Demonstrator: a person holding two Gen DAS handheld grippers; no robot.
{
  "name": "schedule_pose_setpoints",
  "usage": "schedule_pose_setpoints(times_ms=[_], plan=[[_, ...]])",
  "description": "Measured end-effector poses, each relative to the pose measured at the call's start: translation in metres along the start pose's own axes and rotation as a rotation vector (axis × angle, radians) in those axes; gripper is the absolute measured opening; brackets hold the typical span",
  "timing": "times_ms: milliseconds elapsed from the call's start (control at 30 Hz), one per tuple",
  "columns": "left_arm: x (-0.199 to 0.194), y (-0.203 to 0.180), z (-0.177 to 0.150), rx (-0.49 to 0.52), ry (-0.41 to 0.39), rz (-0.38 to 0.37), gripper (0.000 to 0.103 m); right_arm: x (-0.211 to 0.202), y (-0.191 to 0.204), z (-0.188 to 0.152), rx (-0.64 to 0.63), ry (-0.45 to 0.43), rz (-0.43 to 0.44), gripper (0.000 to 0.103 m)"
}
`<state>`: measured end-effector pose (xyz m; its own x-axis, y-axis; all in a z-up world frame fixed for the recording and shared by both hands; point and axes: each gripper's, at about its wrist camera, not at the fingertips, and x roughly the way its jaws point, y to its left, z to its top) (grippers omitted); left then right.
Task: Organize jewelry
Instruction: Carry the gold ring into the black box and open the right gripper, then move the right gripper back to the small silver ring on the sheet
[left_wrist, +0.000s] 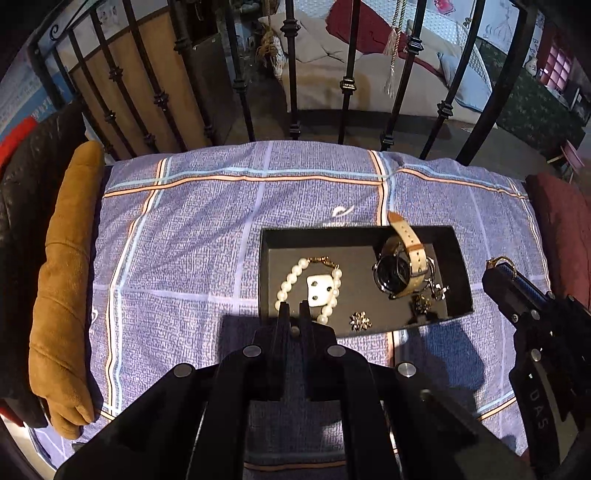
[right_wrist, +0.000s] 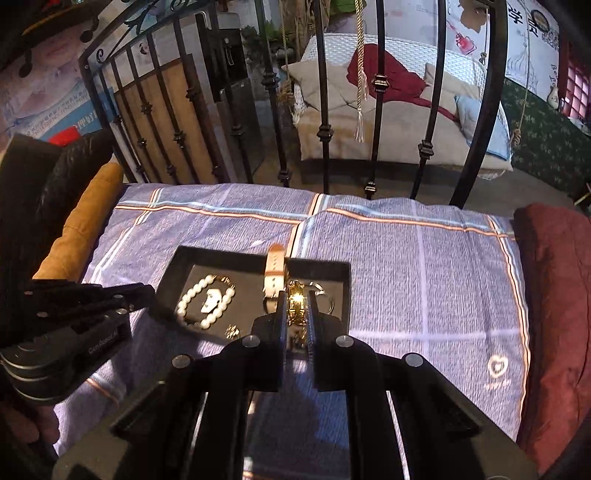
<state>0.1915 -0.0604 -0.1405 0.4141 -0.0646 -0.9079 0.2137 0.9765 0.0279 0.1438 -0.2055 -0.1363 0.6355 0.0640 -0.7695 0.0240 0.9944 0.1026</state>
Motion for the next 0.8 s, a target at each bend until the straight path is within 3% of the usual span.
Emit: schedule_pose_setpoints(times_ms=[200,233,300,333,367,400,567,800], plan=[[0.008,-0.002,0.021,0.004,-0.001,0.005,0.005,0.019,-0.005,0.009,0.002,0.025,-0.014,0.01],[0.01,-0.003,0.024,0.002,0.001,0.016,0.01,0.022,-0.004,0.009,-0.001,0.035,-0.017,0.011],[0.012,-0.003,0.026,-0.009,-0.006,0.039,0.038,0.029,-0.004,0.01,-0.007,0.059,-0.047,0.023],[0.012,-0.003,0.027,-0.01,-0.016,0.054,0.058,0.031,-0.004,0.011,-0.002,0.061,-0.062,0.044],[0.011,-0.005,0.027,-0.001,-0.038,0.066,0.064,0.031,-0.006,0.011,0.009,0.052,-0.063,0.06],[0.011,-0.006,0.026,0.012,-0.052,0.08,0.065,0.029,-0.007,0.01,0.016,0.039,-0.059,0.064],[0.015,-0.008,0.023,0.043,-0.034,0.096,0.07,0.025,-0.009,0.009,0.016,0.026,-0.062,0.064],[0.012,-0.002,0.012,0.014,-0.006,0.077,0.075,0.02,-0.018,-0.011,0.073,0.087,-0.052,0.064]])
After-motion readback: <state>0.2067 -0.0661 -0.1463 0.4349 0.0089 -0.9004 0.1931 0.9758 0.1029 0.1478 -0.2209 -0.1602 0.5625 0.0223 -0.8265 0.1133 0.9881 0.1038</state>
